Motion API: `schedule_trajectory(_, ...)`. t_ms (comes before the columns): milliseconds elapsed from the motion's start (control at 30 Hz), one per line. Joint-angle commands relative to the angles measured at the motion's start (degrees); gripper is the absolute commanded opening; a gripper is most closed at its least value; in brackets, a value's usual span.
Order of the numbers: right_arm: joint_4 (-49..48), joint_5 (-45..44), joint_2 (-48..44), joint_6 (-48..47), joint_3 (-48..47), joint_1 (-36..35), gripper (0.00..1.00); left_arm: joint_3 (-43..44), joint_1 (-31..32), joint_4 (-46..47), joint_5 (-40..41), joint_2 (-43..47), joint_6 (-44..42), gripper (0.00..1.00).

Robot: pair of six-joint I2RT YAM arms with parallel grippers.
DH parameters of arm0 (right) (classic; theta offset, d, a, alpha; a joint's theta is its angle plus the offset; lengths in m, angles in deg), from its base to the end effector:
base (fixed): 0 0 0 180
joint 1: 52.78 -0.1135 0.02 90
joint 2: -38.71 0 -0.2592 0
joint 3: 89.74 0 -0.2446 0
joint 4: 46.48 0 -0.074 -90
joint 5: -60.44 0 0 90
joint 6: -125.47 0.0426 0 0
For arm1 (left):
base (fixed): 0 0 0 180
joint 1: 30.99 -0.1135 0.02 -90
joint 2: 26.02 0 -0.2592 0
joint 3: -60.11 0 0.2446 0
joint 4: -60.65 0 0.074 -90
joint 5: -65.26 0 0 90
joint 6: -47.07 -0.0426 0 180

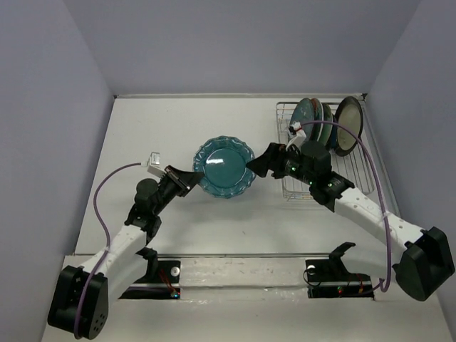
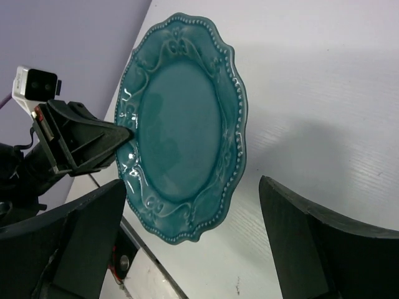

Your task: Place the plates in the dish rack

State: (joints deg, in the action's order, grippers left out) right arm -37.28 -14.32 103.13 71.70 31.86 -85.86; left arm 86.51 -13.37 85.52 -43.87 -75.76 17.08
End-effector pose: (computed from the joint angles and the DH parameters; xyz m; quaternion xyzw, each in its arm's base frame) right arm 0.2138 0.1526 0.2914 -0.0588 0.7894 0.4289 0.4352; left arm 0.1781 -0.0712 0.2174 -0.1377 0.6844 -0.5332 0.4778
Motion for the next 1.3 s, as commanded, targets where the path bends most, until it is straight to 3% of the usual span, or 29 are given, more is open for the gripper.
schedule_trajectory(0, -5.0, 0.8, 1.9, 1.4, -0.4, -0.2, 0.92, 3.8, 0.3, 10.8, -3.3, 4.5, 1.9, 0.06)
schedule_trajectory(200, -6.3, 0.6, 3.9, 1.9, 0.3, -0.2, 0.91, 4.5, 0.3, 10.8, -6.1, 5.8, 0.5, 0.06)
schedule_trajectory(267, -8.6, 4.1, 4.4, 2.2, 0.4, -0.2, 0.84, 4.8, 0.4, 11.1, -8.0, 4.2, 0.2, 0.06)
schedule_trajectory(367, -13.3, 9.8, 6.1, 3.9, 0.8, -0.2, 0.68, 5.0, 0.7, 12.8, -10.1, 2.0, 0.1, 0.06)
schedule_trajectory(400, -14.2, 11.4, 6.6, 4.7, 0.9, -0.2, 0.56, 5.4, 0.7, 13.5, -10.5, 1.7, 0.0, 0.06)
schedule_trajectory(500, -20.9, 17.2, 8.8, 9.5, 1.4, -0.2, 0.36, 6.3, 1.1, 13.8, -11.7, 0.8, -0.6, 0.06)
schedule_trajectory(567, -23.2, 19.5, 9.9, 11.1, 1.1, -0.2, 0.14, 6.8, 1.2, 13.7, -12.2, 0.8, -0.9, 0.06)
schedule_trajectory(600, -23.0, 20.0, 10.3, 11.2, 0.2, -0.2, 0.07, 7.6, 1.2, 12.5, -12.4, 0.7, -1.0, 0.11)
schedule_trajectory(667, -22.1, 18.4, 9.4, 10.8, -0.2, -0.2, 0.07, 9.1, 1.2, 9.4, -12.8, 0.8, -2.3, 0.27)
schedule_trajectory(700, -19.7, 15.0, 7.5, 9.2, -0.7, -0.2, 0.07, 10.9, 1.2, 5.2, -12.6, 1.2, -4.5, 0.48)
schedule_trajectory(733, -15.7, 13.1, 6.3, 8.0, -1.2, -0.2, 0.07, 11.9, 1.2, 2.9, -12.3, 1.6, -5.9, 0.57)
schedule_trajectory(833, -8.8, 3.3, 2.4, 2.5, -4.4, -0.2, 0.07, 17.0, 1.1, -8.4, -10.7, 3.7, -12.9, 0.77)
schedule_trajectory(900, -4.0, -4.3, -1.5, -1.2, -5.9, -0.2, 0.07, 21.4, 1.2, -17.1, -7.6, 4.8, -16.4, 0.83)
schedule_trajectory(933, -2.7, -6.3, -3.7, -2.1, -7.5, -0.2, 0.07, 22.8, 1.2, -20.0, -6.6, 5.8, -19.5, 0.93)
schedule_trajectory(1033, 1.6, -13.8, -6.0, -5.8, -11.1, 0.4, 0.07, 27.9, 1.2, -29.1, -3.8, 7.5, -25.4, 0.99)
schedule_trajectory(1267, 9.2, -36.8, -5.1, -17.9, -20.4, 1.4, 0.07, 34.5, 1.2, -43.5, 2.9, 10.4, -37.0, 0.99)
